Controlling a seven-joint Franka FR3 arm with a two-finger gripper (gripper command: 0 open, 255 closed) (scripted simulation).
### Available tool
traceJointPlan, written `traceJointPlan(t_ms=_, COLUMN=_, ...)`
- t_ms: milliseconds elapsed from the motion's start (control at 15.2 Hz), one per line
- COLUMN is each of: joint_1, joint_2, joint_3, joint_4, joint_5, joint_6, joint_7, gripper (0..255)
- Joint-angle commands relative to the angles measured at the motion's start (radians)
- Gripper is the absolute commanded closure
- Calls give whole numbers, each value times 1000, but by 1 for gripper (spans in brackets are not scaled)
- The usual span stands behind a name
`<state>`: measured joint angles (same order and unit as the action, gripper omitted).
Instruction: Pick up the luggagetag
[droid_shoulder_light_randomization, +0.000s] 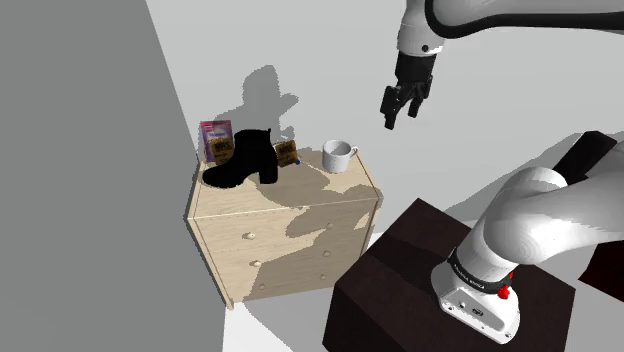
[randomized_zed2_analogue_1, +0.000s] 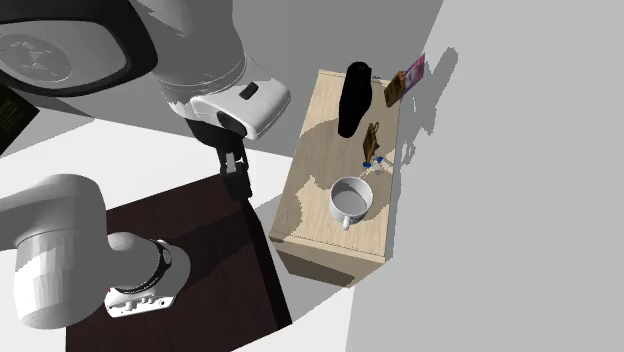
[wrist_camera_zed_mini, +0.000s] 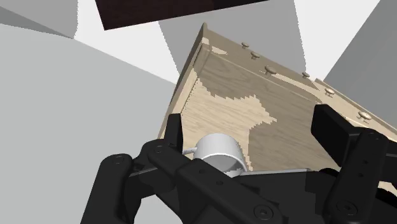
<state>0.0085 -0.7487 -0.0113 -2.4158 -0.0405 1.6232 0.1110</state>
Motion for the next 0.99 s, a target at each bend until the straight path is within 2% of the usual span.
traceJointPlan(t_ms=0, joint_1=0, joint_2=0, joint_3=0, joint_4=0, joint_5=0, joint_6=0, joint_7=0, gripper=0)
traceJointPlan(t_ms=462, joint_1=23, joint_2=254, joint_3=31, joint_4=75, joint_5=1, joint_6=185, joint_7=12, gripper=0)
traceJointPlan(t_ms=924, joint_1=39, joint_2=519, joint_3=63, joint_4=214, joint_5=-16, joint_6=317, joint_7=28, gripper=0)
